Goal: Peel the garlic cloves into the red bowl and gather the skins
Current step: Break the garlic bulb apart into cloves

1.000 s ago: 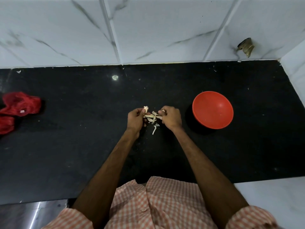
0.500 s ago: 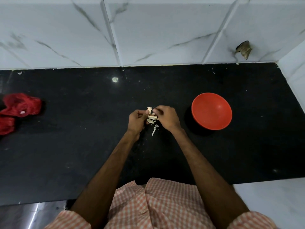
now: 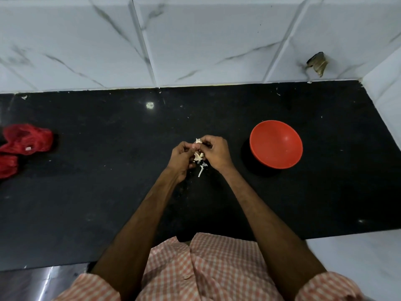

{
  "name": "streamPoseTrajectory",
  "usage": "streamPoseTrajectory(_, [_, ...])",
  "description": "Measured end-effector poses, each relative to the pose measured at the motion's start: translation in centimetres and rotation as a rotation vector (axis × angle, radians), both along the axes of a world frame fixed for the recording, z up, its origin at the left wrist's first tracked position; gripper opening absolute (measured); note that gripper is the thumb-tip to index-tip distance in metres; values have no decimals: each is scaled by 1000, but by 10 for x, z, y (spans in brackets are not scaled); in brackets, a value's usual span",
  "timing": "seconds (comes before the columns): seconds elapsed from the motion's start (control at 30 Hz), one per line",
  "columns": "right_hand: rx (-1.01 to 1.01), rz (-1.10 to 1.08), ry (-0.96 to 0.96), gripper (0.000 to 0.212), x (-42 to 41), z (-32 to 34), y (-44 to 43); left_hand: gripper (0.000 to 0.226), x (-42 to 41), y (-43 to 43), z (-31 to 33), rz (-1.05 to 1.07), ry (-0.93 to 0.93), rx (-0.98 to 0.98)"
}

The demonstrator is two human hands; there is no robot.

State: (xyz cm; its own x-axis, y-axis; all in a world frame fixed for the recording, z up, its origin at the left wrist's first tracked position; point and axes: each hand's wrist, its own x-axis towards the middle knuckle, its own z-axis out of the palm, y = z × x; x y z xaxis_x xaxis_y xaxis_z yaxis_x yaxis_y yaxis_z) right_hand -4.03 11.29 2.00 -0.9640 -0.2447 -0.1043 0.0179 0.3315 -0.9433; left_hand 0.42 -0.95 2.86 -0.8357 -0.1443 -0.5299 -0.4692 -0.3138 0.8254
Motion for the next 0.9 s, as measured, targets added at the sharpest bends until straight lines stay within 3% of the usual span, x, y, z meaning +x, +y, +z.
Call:
streamPoseTrajectory(0.3, [20, 20, 191, 10, -1, -2, -2, 18, -1, -2, 4, 16, -29, 102])
streamPoseTrajectory(0.43, [-26, 37, 63, 17, -3, 1, -1, 14, -3, -1, 8, 22, -43, 88])
streamPoseTrajectory(0.57, [-157, -131, -131, 15, 1, 3, -5, 19, -6, 4, 11, 1, -47, 38])
streamPoseTrajectory(0.67, [-115, -204, -156, 13, 1, 2, -10, 31, -8, 7, 4, -100, -41, -128])
streamPoseTrajectory(0.8, [0, -192, -96, 15, 0, 2, -13, 36, -9, 7, -1, -225, 121, -471])
streamPoseTrajectory(0.9, [0, -162, -97, 16, 0, 6, -16, 39, -8, 7, 2, -214, 145, -531])
